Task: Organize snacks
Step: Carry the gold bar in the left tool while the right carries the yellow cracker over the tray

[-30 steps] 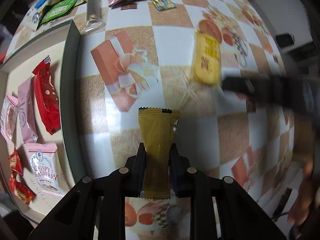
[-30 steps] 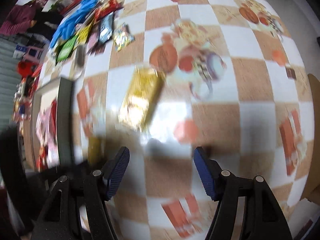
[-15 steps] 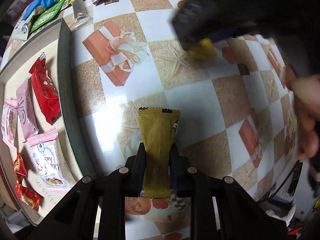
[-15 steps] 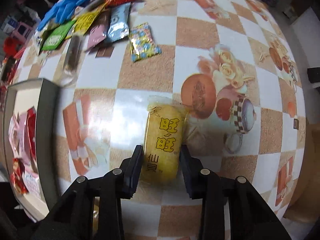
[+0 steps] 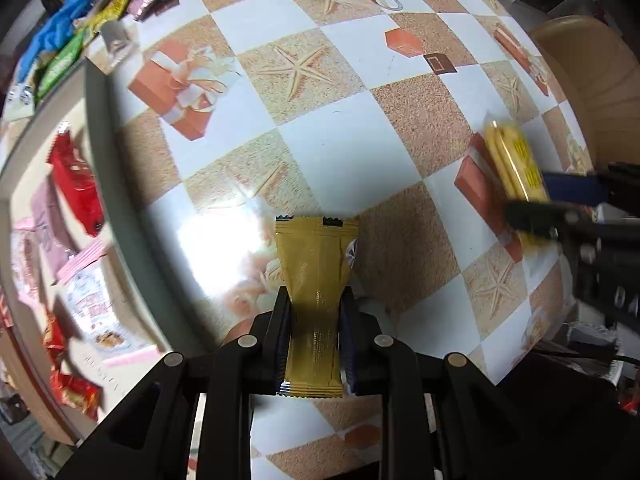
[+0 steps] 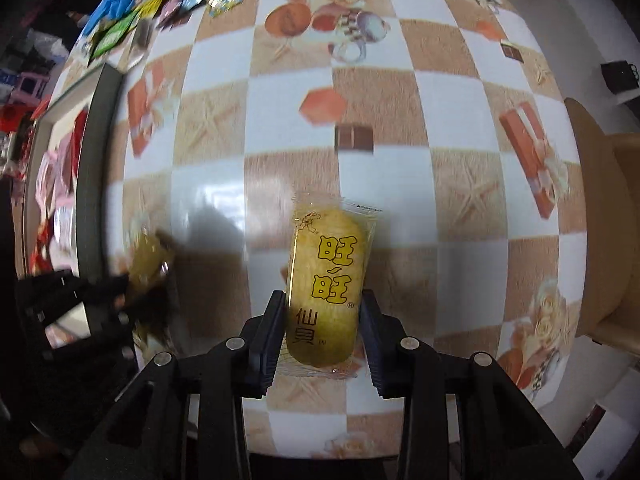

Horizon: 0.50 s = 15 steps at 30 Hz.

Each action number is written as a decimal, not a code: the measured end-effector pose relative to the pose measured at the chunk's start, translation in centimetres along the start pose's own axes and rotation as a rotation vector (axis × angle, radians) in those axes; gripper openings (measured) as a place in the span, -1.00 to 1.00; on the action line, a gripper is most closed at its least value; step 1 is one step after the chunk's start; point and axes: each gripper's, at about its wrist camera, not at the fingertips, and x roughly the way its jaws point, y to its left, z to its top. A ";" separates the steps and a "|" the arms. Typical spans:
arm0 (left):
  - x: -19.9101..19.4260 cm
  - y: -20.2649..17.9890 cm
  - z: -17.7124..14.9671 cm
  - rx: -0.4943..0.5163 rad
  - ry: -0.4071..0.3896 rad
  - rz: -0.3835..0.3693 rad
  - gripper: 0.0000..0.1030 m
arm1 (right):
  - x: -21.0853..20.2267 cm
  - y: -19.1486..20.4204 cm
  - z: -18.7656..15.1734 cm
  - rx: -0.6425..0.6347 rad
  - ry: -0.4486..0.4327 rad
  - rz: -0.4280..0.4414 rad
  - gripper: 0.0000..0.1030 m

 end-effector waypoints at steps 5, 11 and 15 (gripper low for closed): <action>-1.5 -0.9 -0.6 -0.029 -0.022 0.070 -0.53 | -0.6 0.1 -2.4 -0.106 -0.007 0.044 -0.26; -4.0 -2.5 -0.6 -0.028 -0.027 0.122 -0.53 | -2.2 -1.5 -3.4 -0.190 -0.033 0.095 -0.26; -5.4 -4.0 0.4 -0.020 -0.031 0.143 -0.53 | -2.3 -2.2 -3.5 -0.211 -0.028 0.131 -0.26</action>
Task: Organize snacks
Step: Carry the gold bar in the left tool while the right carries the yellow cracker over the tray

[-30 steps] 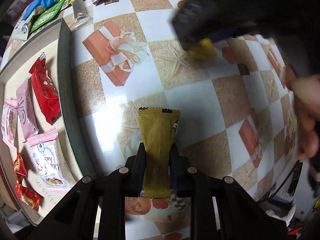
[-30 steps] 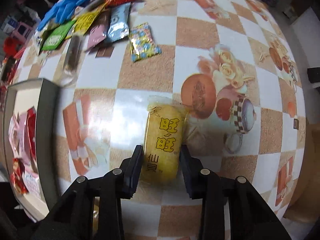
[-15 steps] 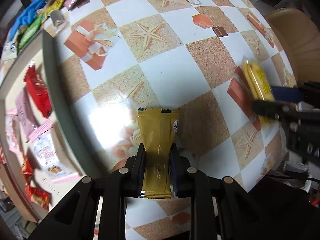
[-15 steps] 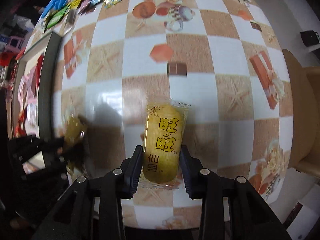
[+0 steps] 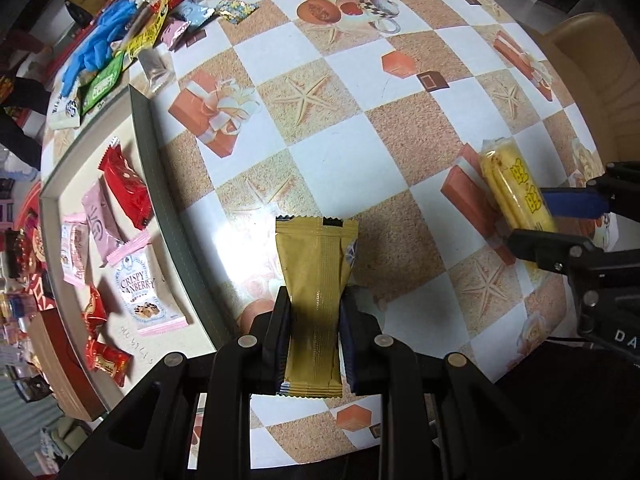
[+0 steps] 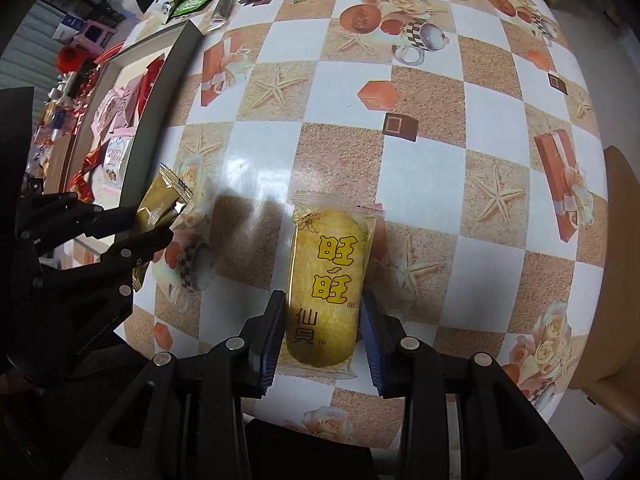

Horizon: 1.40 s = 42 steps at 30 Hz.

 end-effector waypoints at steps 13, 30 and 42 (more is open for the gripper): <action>-3.8 2.2 0.5 -0.063 -0.034 0.010 -0.53 | -1.4 3.0 1.8 -0.110 -0.013 0.105 -0.26; -4.6 11.5 -4.5 -0.329 -0.084 -0.047 -0.53 | -0.4 12.5 4.6 -0.310 -0.008 0.107 -0.26; -4.2 15.1 -7.0 -0.439 -0.080 -0.039 -0.53 | -2.0 16.1 6.4 -0.369 -0.070 0.097 -0.26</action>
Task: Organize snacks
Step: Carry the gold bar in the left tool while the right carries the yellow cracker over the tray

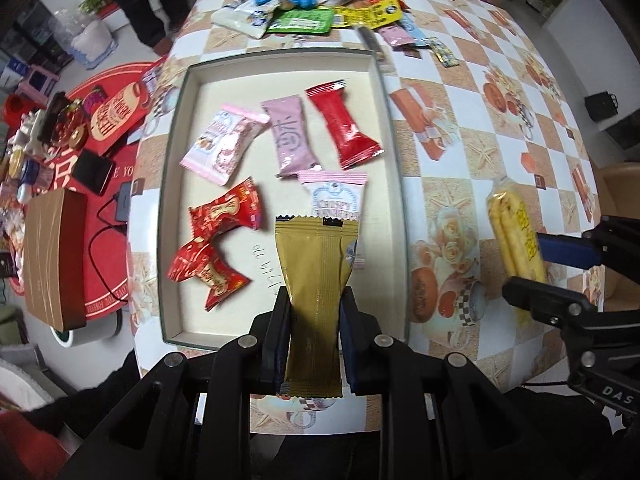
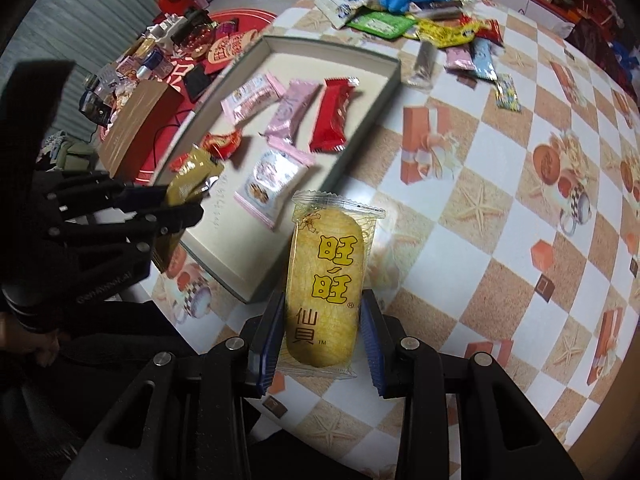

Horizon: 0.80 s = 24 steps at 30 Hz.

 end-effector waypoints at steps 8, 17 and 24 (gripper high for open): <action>0.5 2.7 -0.5 -0.054 0.005 -0.005 -0.53 | -0.3 3.2 2.4 -0.067 -0.024 0.015 -0.26; 1.0 5.0 -0.5 -0.072 0.008 -0.009 -0.53 | 0.4 4.6 4.3 -0.076 -0.022 0.009 -0.26; 1.4 7.8 0.1 -0.117 0.017 -0.032 -0.53 | 0.8 5.2 5.9 -0.059 -0.029 0.009 -0.26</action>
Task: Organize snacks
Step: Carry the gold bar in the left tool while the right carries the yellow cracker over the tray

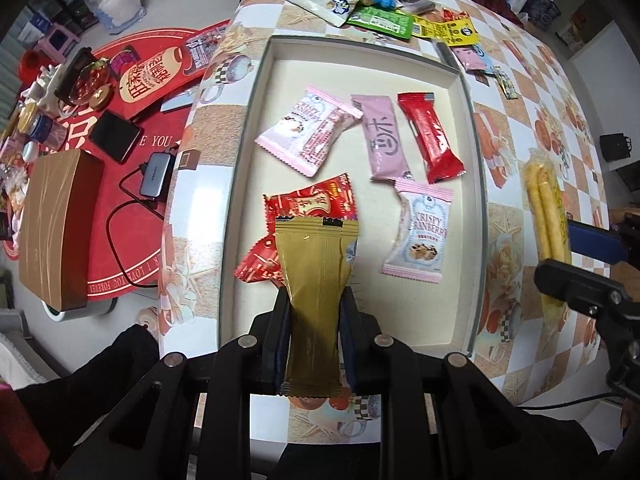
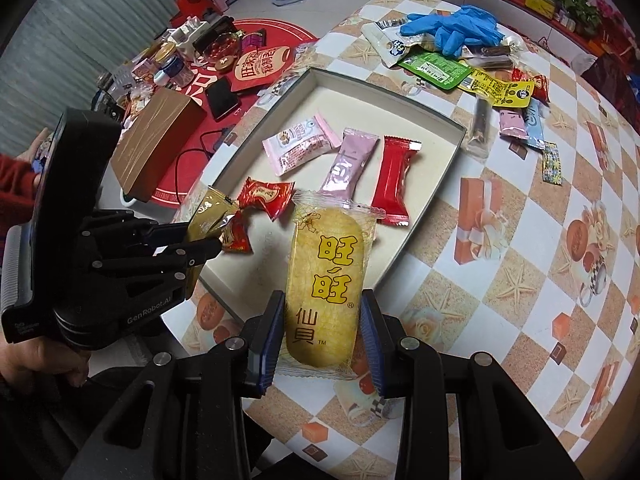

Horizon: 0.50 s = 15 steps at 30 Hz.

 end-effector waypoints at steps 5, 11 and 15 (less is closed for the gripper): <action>0.1 0.9 0.5 0.004 0.003 -0.037 -0.53 | 0.4 0.0 1.2 0.026 -0.008 -0.004 -0.26; 0.4 1.1 1.4 0.025 0.000 -0.067 -0.53 | 1.5 0.5 2.4 0.026 0.007 -0.026 -0.26; 0.8 1.5 2.0 0.026 0.007 -0.084 -0.53 | 2.3 1.5 3.1 -0.025 0.015 -0.082 -0.26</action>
